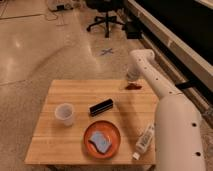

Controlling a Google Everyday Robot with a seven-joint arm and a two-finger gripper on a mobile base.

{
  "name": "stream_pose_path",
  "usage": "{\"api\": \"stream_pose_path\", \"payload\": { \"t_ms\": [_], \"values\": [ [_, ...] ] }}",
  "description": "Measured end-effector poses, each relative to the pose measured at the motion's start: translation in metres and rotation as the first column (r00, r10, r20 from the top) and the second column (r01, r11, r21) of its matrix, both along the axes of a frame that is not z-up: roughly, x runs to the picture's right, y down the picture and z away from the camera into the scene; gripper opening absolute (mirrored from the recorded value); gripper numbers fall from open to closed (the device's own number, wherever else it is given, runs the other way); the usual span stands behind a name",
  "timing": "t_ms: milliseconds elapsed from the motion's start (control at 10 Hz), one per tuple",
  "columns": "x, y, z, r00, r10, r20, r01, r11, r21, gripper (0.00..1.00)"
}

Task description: Drag the pepper across the table

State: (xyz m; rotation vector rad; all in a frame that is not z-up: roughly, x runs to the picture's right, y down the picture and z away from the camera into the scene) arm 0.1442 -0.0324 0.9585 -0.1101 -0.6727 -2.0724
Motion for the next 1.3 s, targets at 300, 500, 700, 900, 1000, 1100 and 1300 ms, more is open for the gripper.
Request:
{"api": "stream_pose_path", "payload": {
  "t_ms": [300,500,700,900,1000,1100,1300],
  "values": [
    [0.004,-0.003,0.031,1.000,-0.006,0.009,0.006,0.9994,0.033,0.80],
    [0.007,-0.001,0.046,1.000,-0.011,0.012,0.011,0.9993,0.035,0.80],
    [0.010,0.004,0.055,1.000,-0.016,0.014,0.016,0.9995,0.027,0.80],
    [0.015,0.010,0.061,1.000,-0.024,0.014,0.024,0.9996,0.016,0.72],
    [0.017,0.013,0.062,1.000,-0.025,0.016,0.025,0.9997,0.008,0.62],
    [0.016,0.014,0.061,0.999,-0.025,0.021,0.024,0.9997,0.004,0.53],
    [0.010,0.013,0.057,0.999,-0.022,0.044,0.022,0.9998,0.002,0.32]
  ]
}}
